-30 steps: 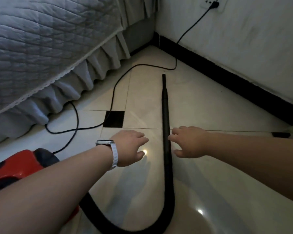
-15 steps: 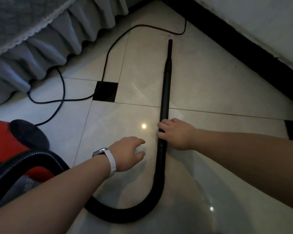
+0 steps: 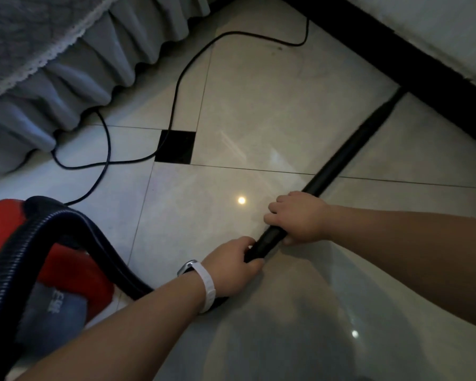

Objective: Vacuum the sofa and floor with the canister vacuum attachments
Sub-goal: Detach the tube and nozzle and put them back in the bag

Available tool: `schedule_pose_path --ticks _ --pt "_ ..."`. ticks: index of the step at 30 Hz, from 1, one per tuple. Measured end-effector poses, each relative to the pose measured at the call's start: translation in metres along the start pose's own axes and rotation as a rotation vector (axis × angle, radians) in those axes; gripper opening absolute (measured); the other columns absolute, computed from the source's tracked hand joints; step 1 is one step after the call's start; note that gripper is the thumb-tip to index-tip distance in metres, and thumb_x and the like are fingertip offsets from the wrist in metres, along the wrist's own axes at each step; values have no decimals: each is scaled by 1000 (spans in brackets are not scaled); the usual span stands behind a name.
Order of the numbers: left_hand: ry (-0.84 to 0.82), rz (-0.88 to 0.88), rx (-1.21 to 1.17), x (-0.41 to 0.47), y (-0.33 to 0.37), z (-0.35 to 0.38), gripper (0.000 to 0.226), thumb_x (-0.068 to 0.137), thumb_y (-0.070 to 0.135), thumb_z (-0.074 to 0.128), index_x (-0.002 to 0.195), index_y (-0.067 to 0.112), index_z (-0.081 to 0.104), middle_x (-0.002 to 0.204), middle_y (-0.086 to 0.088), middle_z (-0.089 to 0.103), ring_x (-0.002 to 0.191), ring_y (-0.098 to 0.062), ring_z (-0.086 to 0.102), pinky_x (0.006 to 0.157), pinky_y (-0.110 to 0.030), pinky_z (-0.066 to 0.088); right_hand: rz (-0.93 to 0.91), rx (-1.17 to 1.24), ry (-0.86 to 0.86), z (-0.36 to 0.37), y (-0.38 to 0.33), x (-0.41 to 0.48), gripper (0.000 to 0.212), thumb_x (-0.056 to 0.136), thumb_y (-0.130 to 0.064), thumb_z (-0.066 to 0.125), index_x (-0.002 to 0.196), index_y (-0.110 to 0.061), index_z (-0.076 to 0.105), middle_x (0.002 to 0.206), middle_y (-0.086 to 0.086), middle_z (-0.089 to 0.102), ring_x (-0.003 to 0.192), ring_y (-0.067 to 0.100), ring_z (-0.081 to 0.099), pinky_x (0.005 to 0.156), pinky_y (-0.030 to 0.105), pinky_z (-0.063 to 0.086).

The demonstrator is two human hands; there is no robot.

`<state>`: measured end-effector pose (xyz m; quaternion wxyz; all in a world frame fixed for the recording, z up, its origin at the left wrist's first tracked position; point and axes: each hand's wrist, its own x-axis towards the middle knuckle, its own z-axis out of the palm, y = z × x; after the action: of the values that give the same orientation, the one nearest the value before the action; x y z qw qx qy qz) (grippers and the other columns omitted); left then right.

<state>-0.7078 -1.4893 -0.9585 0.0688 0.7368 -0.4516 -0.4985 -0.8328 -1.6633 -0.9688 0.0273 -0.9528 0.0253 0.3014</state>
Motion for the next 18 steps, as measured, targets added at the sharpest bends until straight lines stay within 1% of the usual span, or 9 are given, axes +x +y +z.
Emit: schedule_pose_path --ticks 1,3,6,10,14,16,18 --pt "12 13 5 0 2 1 35 94 38 61 125 23 56 110 -1 67 93 -19 65 84 -37 55 12 13 18 -1 -1 -2 45 89 -48 61 123 -20 52 115 4 57 106 27 57 78 37 44" --pt "49 30 29 0 5 0 27 92 35 63 115 22 56 98 -1 65 83 -20 64 72 -34 52 38 46 51 -6 -5 -7 42 89 -47 59 120 -20 53 112 4 58 102 27 59 73 36 44" --pt "96 59 102 -2 7 -7 21 91 33 62 106 20 54 93 -2 60 76 -20 61 62 -32 45 76 85 99 -15 -9 -13 40 88 -47 58 117 -20 55 107 3 59 97 27 60 68 34 43" --pt "125 84 227 -9 7 -25 17 93 34 59 95 20 49 87 -1 59 73 -21 58 59 -32 40 104 107 183 -39 -19 -19 39 88 -47 58 114 -19 55 103 2 60 90 27 61 64 34 37" --pt "179 102 429 -25 13 -65 15 92 35 58 91 24 48 79 4 56 70 -20 57 58 -30 39 147 179 265 -69 -31 -26 33 89 -45 58 109 -19 55 99 1 60 87 27 61 65 34 41" --pt "199 127 553 -36 18 -93 14 91 35 58 92 24 50 80 4 58 74 -22 59 60 -30 42 182 206 334 -84 -38 -29 30 90 -43 57 108 -19 53 99 0 60 87 27 62 65 34 43" --pt "193 155 646 -50 22 -122 14 89 36 59 93 25 53 80 5 58 74 -20 59 60 -29 42 209 201 403 -101 -44 -30 27 92 -39 56 110 -19 52 101 1 61 87 27 62 64 33 42"
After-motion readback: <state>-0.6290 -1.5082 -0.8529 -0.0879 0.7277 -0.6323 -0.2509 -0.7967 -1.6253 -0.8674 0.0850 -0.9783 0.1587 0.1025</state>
